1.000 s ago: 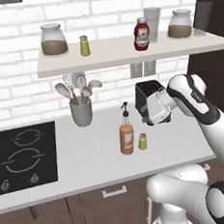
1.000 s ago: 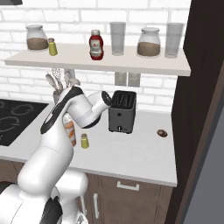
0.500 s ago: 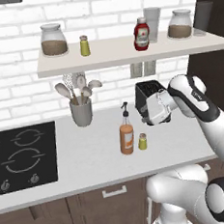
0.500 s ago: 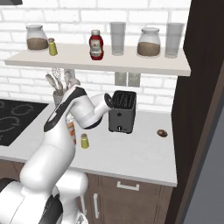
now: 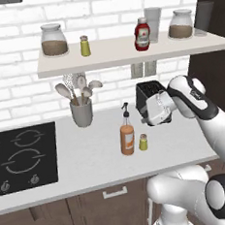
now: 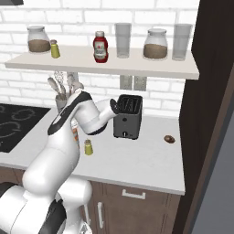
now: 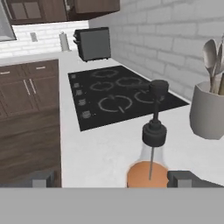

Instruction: Put the shaker and condiment bottle from the counter next to their counterparts in the cabinet.

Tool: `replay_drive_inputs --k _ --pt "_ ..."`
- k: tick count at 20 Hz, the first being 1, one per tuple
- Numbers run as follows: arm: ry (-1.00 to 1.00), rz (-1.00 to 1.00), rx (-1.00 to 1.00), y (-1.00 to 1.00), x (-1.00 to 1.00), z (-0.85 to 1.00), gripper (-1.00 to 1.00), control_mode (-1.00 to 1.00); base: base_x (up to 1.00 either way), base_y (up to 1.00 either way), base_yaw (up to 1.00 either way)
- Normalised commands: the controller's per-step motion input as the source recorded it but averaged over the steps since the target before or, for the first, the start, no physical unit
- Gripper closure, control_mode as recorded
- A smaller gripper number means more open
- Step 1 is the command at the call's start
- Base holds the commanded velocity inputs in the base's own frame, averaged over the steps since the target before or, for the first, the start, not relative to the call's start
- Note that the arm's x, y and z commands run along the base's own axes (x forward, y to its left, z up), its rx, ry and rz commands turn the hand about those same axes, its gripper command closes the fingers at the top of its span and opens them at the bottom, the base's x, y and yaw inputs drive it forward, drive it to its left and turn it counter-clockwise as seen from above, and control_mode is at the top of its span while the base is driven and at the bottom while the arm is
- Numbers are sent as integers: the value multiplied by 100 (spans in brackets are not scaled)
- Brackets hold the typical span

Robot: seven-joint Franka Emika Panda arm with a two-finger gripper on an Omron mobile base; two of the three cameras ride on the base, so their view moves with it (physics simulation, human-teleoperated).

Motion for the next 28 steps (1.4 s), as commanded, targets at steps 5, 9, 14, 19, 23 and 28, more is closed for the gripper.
replay_drive_inputs --k 5,9,14,19,23,28 --pt "0 0 0 0 21 -6 -100 -100 0 0 0" --pt "0 1 2 0 18 -4 -100 -100 0 0 0" --pt "0 2 2 4 19 -9 -100 -100 0 0 0" --pt "0 1 4 9 17 -12 -100 -100 0 0 0" --pt "0 1 6 7 20 -9 -100 -100 0 0 0" --pt "3 2 7 2 21 -7 -100 -100 0 0 0"
